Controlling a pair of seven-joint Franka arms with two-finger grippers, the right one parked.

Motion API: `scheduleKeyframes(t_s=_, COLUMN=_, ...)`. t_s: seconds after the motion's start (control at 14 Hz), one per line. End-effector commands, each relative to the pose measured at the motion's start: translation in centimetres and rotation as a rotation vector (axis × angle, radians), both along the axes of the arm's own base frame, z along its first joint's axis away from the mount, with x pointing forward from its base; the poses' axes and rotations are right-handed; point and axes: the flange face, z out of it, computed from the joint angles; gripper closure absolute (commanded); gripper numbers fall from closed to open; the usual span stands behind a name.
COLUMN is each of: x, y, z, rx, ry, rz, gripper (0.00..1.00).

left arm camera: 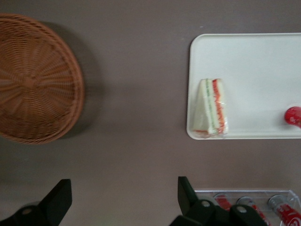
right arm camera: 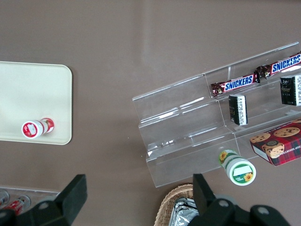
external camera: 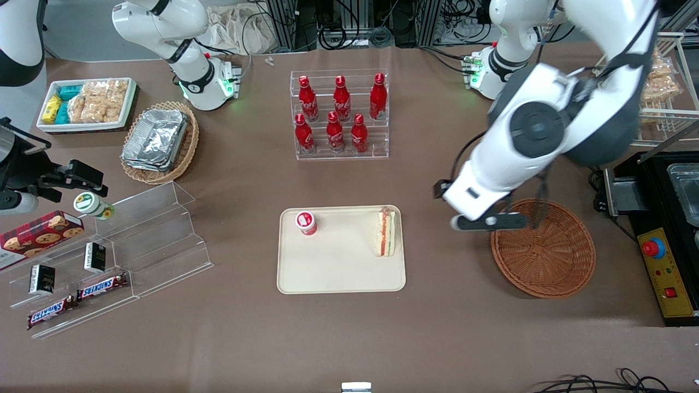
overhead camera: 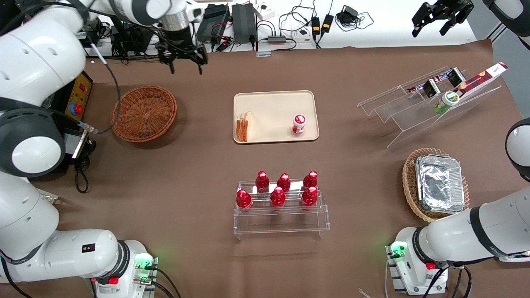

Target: Place sandwich from basket to tray

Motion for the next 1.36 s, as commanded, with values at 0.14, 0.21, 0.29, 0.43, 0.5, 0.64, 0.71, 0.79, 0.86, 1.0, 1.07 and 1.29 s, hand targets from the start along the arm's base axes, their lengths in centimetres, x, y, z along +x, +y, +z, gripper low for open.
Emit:
scheduleKeyframes(t_s=0.14, x=-2.9, y=8.6, z=6.2, rx=0.035, ry=0.074, rz=-0.070, gripper=0.00)
scheduleKeyframes(t_s=0.21, x=-3.1, y=11.5, z=8.0, rx=-0.021, ry=0.069, rz=-0.041, gripper=0.00)
scheduleKeyframes(t_s=0.29, x=-3.5, y=14.3, z=9.8, rx=-0.064, ry=0.049, rz=-0.016, gripper=0.00)
scheduleKeyframes(t_s=0.43, x=-5.0, y=18.4, z=12.1, rx=-0.078, ry=0.025, rz=0.029, gripper=0.00)
scheduleKeyframes(t_s=0.5, x=-5.7, y=19.4, z=12.6, rx=-0.080, ry=0.020, rz=0.017, gripper=0.00)
scheduleKeyframes(t_s=0.64, x=-6.9, y=21.5, z=13.0, rx=-0.077, ry=0.013, rz=0.015, gripper=0.00)
scheduleKeyframes(t_s=0.71, x=-7.0, y=21.6, z=13.0, rx=-0.068, ry=0.012, rz=0.015, gripper=0.00)
scheduleKeyframes(t_s=0.79, x=-6.8, y=21.5, z=12.8, rx=-0.061, ry=0.015, rz=0.014, gripper=0.00)
scheduleKeyframes(t_s=0.86, x=-6.7, y=21.3, z=12.6, rx=-0.038, ry=0.015, rz=0.007, gripper=0.00)
scheduleKeyframes(t_s=1.0, x=-6.4, y=20.9, z=12.5, rx=-0.035, ry=0.016, rz=-0.002, gripper=0.00)
scheduleKeyframes(t_s=1.07, x=-5.8, y=20.9, z=12.4, rx=-0.035, ry=0.015, rz=-0.005, gripper=0.00)
scheduleKeyframes(t_s=1.29, x=-4.8, y=20.8, z=12.7, rx=-0.038, ry=0.010, rz=-0.044, gripper=0.00)
